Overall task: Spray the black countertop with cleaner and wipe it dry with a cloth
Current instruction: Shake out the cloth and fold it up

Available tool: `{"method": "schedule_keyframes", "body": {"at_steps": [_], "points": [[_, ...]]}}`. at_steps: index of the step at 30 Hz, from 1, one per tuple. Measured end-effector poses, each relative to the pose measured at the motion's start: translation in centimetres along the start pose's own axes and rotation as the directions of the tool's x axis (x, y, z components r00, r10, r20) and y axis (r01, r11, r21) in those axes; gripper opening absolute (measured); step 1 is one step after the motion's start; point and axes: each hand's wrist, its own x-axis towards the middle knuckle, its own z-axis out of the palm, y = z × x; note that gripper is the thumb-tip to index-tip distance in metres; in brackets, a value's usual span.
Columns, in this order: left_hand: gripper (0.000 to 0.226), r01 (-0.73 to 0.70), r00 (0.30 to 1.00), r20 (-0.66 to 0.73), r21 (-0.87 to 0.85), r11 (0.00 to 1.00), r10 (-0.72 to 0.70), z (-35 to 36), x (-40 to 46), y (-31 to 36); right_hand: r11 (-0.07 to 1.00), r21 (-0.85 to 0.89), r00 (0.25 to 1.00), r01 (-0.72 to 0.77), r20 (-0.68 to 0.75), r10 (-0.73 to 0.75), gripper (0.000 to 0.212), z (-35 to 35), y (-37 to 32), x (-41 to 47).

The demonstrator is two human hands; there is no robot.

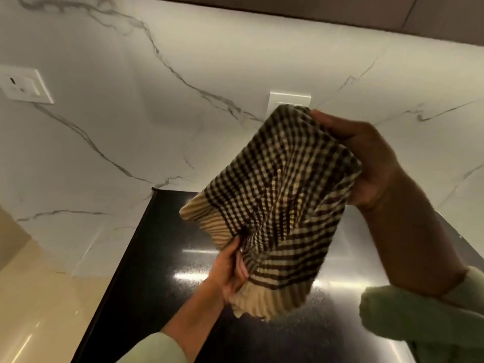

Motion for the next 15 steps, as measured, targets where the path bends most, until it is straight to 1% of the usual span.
{"method": "schedule_keyframes", "body": {"at_steps": [1, 2, 3, 5, 6, 7, 8, 9, 10, 11, 12, 13, 15], "points": [[0.066, -0.016, 0.999, -0.046, 0.006, 1.0, 0.017, -0.3, -0.4, 1.0, 0.999, -0.04, 0.998, 0.006, -0.059, -0.008, 0.025, -0.9, -0.4, 0.2], [0.044, -0.022, 0.99, -0.137, 0.039, 0.999, 0.027, -0.9, -0.8, 2.6, 0.997, -0.08, 0.992, 0.004, -0.126, -0.014, 0.025, -2.0, -0.6, 0.6], [0.028, -0.04, 0.968, -0.241, 0.097, 0.995, 0.062, -1.8, -1.1, 4.5, 0.993, -0.117, 0.975, -0.005, -0.222, -0.022, 0.025, -3.6, -0.5, 1.3], [0.019, -0.064, 0.918, -0.367, 0.238, 0.969, 0.151, -4.8, -1.7, 8.9, 0.985, -0.167, 0.918, -0.05, -0.397, -0.021, 0.023, -7.0, 0.9, 2.8], [0.016, -0.1, 0.897, -0.385, 0.302, 0.948, 0.218, -6.3, -2.1, 11.0, 0.979, -0.187, 0.891, -0.083, -0.455, -0.011, 0.022, -8.8, 2.4, 3.6], [0.017, -0.161, 0.869, -0.394, 0.346, 0.924, 0.299, -7.7, -2.4, 12.6, 0.97, -0.21, 0.864, -0.127, -0.503, 0.004, 0.023, -10.5, 4.4, 4.4], [0.034, -0.218, 0.841, -0.4, 0.365, 0.905, 0.364, -9.1, -2.7, 13.8, 0.959, -0.223, 0.835, -0.177, -0.549, 0.027, 0.029, -12.5, 6.9, 5.2], [0.061, -0.26, 0.811, -0.421, 0.363, 0.895, 0.406, -10.3, -2.8, 14.3, 0.949, -0.217, 0.802, -0.229, -0.594, 0.058, 0.036, -14.5, 9.6, 6.0], [0.086, -0.271, 0.794, -0.444, 0.351, 0.896, 0.414, -11.2, -2.8, 14.1, 0.941, -0.193, 0.769, -0.278, -0.632, 0.097, 0.039, -16.1, 12.3, 6.5], [0.102, -0.248, 0.811, -0.446, 0.322, 0.914, 0.377, -11.7, -2.9, 13.2, 0.93, -0.16, 0.742, -0.33, -0.653, 0.152, 0.035, -17.1, 15.0, 6.6], [0.108, -0.197, 0.841, -0.44, 0.293, 0.936, 0.315, -12.3, -2.7, 11.8, 0.911, -0.136, 0.716, -0.39, -0.667, 0.207, 0.028, -17.5, 17.4, 6.3], [0.109, -0.121, 0.862, -0.45, 0.263, 0.957, 0.232, -12.8, -2.4, 10.1, 0.887, -0.117, 0.685, -0.448, -0.682, 0.256, 0.022, -17.4, 19.4, 5.8], [0.112, -0.009, 0.861, -0.491, 0.249, 0.968, 0.134, -14.3, -1.9, 7.1, 0.841, -0.121, 0.65, -0.527, -0.695, 0.307, 0.016, -17.3, 22.5, 4.5]]}}
